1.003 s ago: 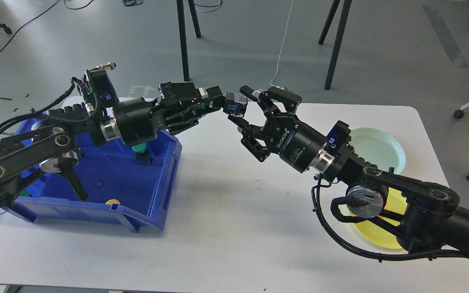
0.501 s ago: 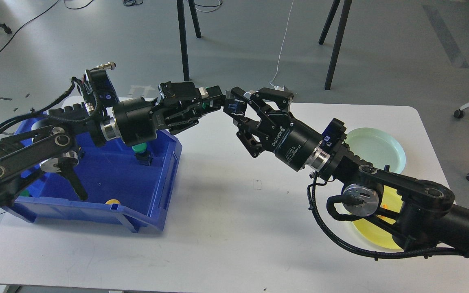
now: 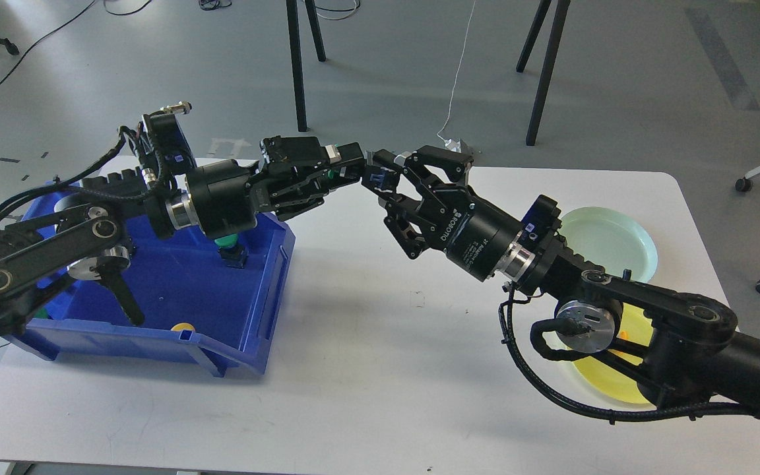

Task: Pass button and place on color plate
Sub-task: 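Close the right gripper on the green button and open the left gripper, then carry the green button with the right gripper and release it on the pale green plate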

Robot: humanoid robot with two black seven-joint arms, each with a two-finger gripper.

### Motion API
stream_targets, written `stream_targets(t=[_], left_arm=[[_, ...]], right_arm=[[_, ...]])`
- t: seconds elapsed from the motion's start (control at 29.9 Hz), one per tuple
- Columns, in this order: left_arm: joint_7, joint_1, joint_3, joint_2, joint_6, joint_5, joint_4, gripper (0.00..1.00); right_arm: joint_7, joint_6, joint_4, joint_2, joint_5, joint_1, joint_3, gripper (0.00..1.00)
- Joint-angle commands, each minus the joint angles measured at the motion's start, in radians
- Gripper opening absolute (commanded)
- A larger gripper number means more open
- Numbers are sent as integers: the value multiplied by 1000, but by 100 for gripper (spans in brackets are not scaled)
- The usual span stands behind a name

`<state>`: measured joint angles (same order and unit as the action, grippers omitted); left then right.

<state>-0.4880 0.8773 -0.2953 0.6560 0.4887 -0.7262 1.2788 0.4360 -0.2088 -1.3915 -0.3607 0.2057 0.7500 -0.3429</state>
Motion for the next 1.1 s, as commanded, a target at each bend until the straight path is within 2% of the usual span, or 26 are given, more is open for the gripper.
stream_targets(t=[0.0,0.2,0.37,0.53,0.67,0.77,0.9,1.07], left_arm=[[-1,0,-4,-10,0,5,-1,83],[-1,0,-4,-10,0,8,-3,87],[-1,0,-4,-12,0,8,-15,87],[-1,0,-5,-12,0,10,-16,87],[-1,0,-5,-12,0,10,-16,87],[-1,0,-5,-12,0,10,-16,87],[-1,0,-5,-12,0,17,-18,87],[-1,0,-5,-16,0,21,-30,87]], right_arm=[[0,0,-4,-6,0,-1,1,5],[1,0,-15,-62,0,-17,-2,4],[4,18,-8,-184,18,-54,-16,4],[7,166,57,-325,104,-76,-8,4],[7,380,172,-346,297,-132,-4,4],[9,498,267,-337,446,-173,-4,4],[12,580,400,-327,549,-215,10,4],[4,675,606,-215,606,-210,99,4]])
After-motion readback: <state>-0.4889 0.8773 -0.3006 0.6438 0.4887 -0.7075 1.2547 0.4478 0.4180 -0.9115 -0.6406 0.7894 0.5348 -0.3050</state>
